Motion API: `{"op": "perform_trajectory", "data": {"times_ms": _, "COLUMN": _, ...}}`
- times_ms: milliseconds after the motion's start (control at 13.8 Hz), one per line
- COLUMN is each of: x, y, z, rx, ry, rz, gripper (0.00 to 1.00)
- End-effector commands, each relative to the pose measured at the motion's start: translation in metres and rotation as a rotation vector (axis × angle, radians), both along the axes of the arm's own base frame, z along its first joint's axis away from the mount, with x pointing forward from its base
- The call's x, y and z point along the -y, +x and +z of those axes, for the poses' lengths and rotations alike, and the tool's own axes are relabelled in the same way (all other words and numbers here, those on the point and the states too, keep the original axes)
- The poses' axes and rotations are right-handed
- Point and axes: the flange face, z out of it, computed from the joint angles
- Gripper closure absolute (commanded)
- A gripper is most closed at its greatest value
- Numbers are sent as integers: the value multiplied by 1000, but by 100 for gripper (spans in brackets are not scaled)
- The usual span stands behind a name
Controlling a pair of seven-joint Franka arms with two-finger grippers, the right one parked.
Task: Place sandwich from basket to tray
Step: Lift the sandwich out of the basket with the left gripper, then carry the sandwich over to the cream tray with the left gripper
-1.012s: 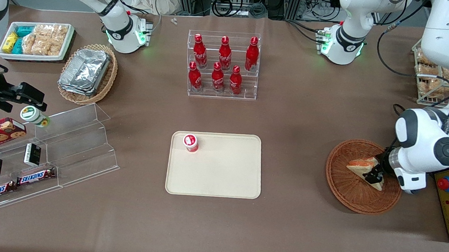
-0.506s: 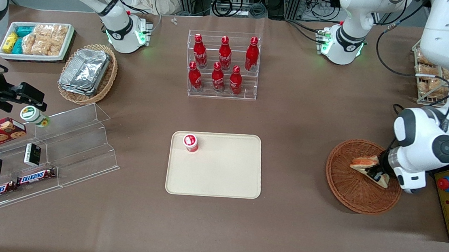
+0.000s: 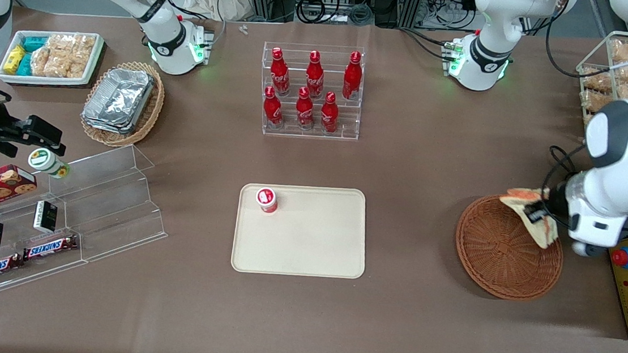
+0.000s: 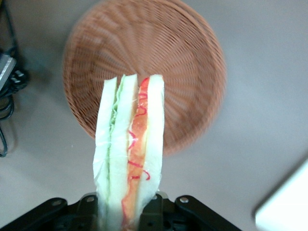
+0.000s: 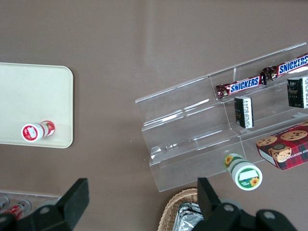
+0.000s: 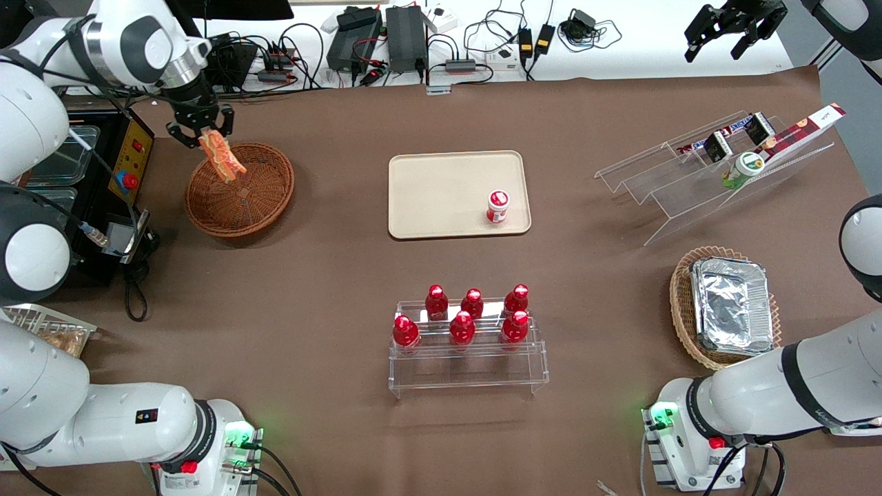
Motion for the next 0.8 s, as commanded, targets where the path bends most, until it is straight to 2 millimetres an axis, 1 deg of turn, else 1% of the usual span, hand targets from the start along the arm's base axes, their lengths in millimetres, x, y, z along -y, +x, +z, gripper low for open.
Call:
{"op": "perform_trajectory", "data": {"times_ms": 0, "x": 77, "y": -2, "z": -2, "rx": -12, "ry": -51, "rz": -172, "gripper": 100}}
{"op": "perform_trajectory", "data": {"times_ms": 145, "x": 140, "y": -7, "z": -13, "rx": 31, "ry": -87, "rz": -256, "gripper": 100}}
{"op": "perform_trajectory", "data": {"times_ms": 217, "x": 171, "y": -11, "z": -15, "rx": 63, "ry": -107, "rz": -288, "gripper": 100}}
{"op": "perform_trajectory", "data": {"times_ms": 289, "x": 195, "y": -16, "z": -22, "rx": 68, "ry": -132, "rz": -306, "gripper": 100}}
{"op": "perform_trajectory", "data": {"times_ms": 361, "x": 224, "y": -20, "z": -31, "rx": 88, "ry": -161, "rz": -325, "gripper": 100}}
{"op": "perform_trajectory", "data": {"times_ms": 434, "x": 258, "y": -28, "z": -45, "rx": 109, "ry": -180, "rz": -355, "gripper": 100}}
{"op": "perform_trajectory", "data": {"times_ms": 506, "x": 289, "y": -31, "z": -63, "rx": 133, "ry": -155, "rz": -403, "gripper": 100}}
{"op": "perform_trajectory", "data": {"times_ms": 578, "x": 312, "y": -33, "z": -88, "rx": 133, "ry": -126, "rz": -428, "gripper": 100}}
{"op": "perform_trajectory", "data": {"times_ms": 651, "x": 326, "y": -30, "z": -112, "rx": 141, "ry": -96, "rz": -441, "gripper": 100}}
{"op": "perform_trajectory", "data": {"times_ms": 723, "x": 341, "y": -27, "z": -129, "rx": 162, "ry": -67, "rz": -462, "gripper": 100}}
